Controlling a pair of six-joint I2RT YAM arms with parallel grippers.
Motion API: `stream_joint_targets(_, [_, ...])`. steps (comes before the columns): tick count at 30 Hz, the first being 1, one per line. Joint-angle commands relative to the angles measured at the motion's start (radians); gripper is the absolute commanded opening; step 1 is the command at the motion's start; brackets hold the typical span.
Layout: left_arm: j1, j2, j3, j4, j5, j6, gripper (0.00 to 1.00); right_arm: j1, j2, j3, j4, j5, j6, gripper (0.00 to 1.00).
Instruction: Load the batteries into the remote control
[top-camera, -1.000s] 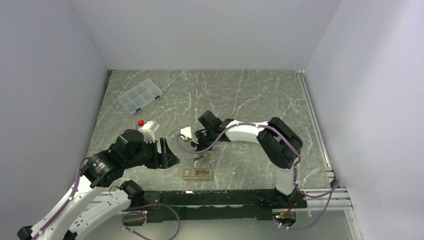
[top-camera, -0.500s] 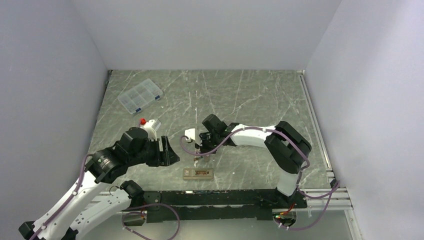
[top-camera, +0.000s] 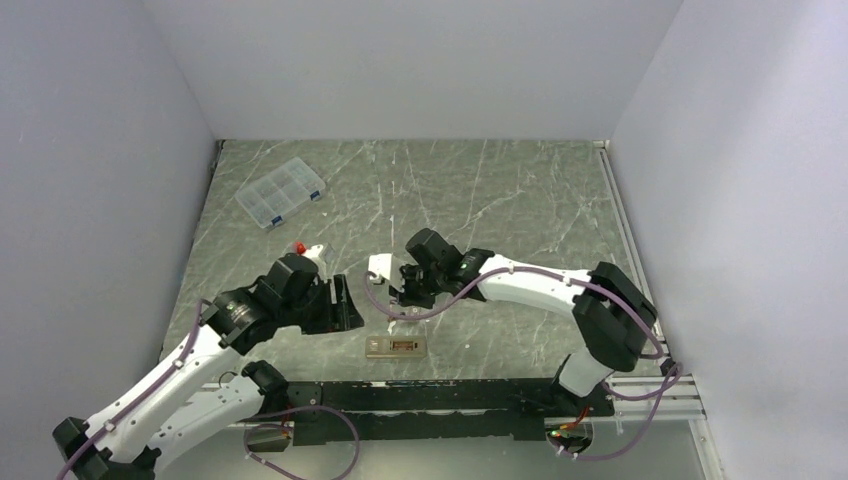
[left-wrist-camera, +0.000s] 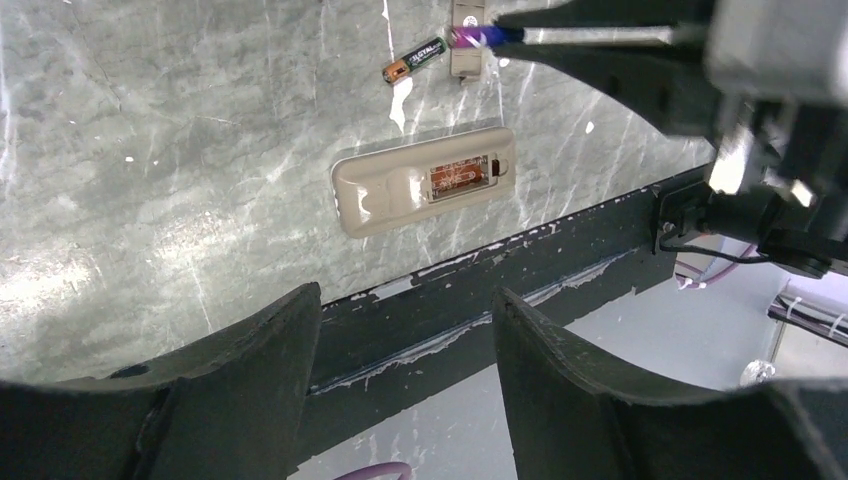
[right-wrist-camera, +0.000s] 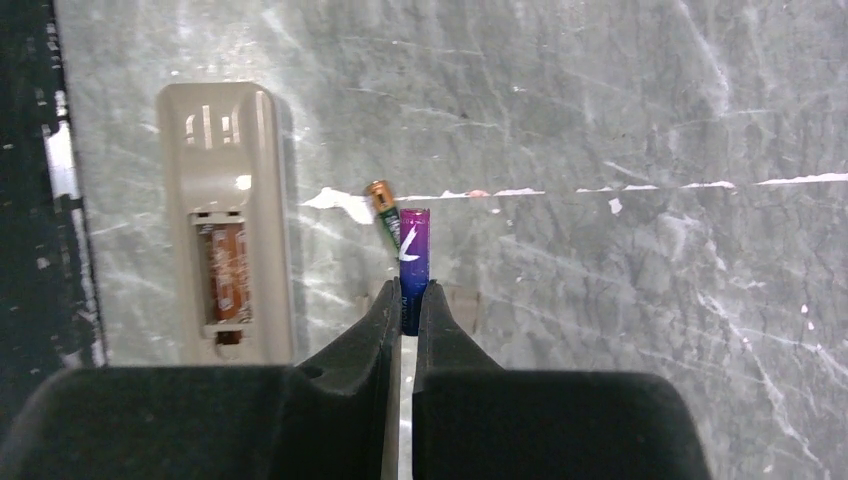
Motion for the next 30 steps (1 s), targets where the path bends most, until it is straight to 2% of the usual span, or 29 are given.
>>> stream_joint_targets(1, [0.004,0.028,-0.018,0.069,-0.011,-0.023,0.68,0.027,-0.089,-0.019,-0.058,0.038,0.079,0.0])
stream_joint_targets(11, [0.004,0.111,-0.08,0.142,0.008,-0.047,0.66,0.115,-0.152,-0.052,-0.138,0.092,0.209,0.0])
stream_joint_targets(18, [0.004,0.129,-0.155,0.207,0.046,-0.086,0.64,0.155,-0.101,-0.011,-0.22,0.098,0.283,0.0])
stream_joint_targets(30, [0.004,0.119,-0.265,0.277,0.069,-0.16,0.62,0.194,-0.035,0.018,-0.251,0.078,0.299,0.0])
